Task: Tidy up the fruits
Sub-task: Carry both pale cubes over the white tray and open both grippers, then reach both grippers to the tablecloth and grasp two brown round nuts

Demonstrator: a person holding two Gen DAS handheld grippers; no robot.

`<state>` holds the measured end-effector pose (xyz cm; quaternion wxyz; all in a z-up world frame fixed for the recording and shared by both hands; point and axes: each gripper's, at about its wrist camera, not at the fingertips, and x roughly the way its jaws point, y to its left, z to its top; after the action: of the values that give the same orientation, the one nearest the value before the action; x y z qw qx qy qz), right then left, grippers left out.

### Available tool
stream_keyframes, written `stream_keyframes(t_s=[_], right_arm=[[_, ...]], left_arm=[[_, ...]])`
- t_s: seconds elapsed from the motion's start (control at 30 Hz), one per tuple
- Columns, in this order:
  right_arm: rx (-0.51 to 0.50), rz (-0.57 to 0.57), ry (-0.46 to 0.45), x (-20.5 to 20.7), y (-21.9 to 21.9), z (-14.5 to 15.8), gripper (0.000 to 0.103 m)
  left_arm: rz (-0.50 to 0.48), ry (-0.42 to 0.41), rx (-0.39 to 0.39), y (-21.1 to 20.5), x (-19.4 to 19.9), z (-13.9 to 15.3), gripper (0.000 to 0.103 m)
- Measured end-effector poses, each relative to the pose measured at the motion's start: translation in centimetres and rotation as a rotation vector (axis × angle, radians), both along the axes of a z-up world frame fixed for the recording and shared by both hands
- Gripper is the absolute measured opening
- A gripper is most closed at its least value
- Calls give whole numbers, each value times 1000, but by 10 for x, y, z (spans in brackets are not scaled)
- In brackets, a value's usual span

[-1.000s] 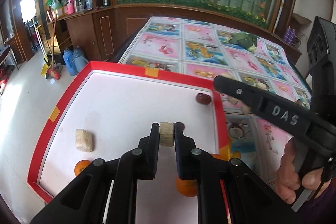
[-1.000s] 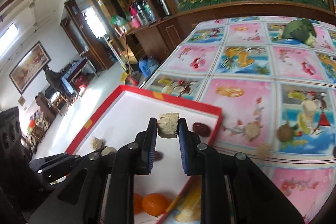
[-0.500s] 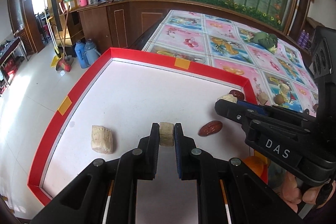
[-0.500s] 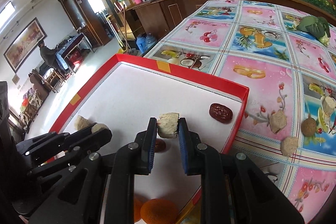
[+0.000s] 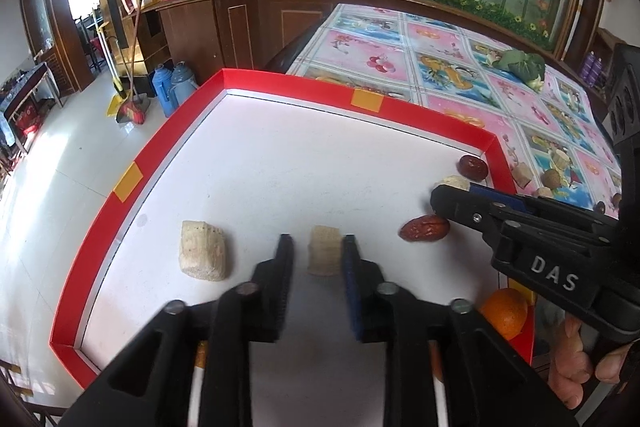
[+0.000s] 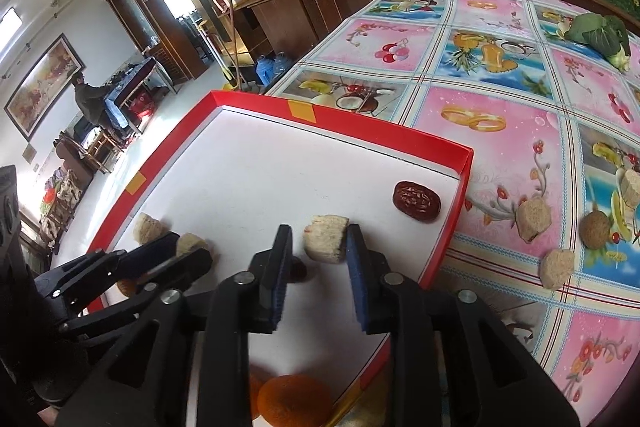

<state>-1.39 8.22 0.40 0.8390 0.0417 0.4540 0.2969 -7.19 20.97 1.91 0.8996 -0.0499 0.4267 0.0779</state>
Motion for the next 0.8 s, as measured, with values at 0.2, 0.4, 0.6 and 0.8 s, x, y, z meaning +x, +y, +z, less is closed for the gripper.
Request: stream_keyframes(t_s=[0.2, 0.4, 0.6, 0.8], right_arm=[[66, -25, -49, -4, -14, 18, 47], [83, -99, -53, 5, -39, 25, 48], [110, -189, -40, 20, -78, 31, 48], [148, -291, -21, 30, -132, 40, 48]], left_arm=[[40, -7, 22, 5, -3, 5, 57], [50, 3, 28, 1, -3, 8, 67], [21, -3, 57, -16, -4, 18, 72], [-47, -12, 75, -44, -4, 28, 72]])
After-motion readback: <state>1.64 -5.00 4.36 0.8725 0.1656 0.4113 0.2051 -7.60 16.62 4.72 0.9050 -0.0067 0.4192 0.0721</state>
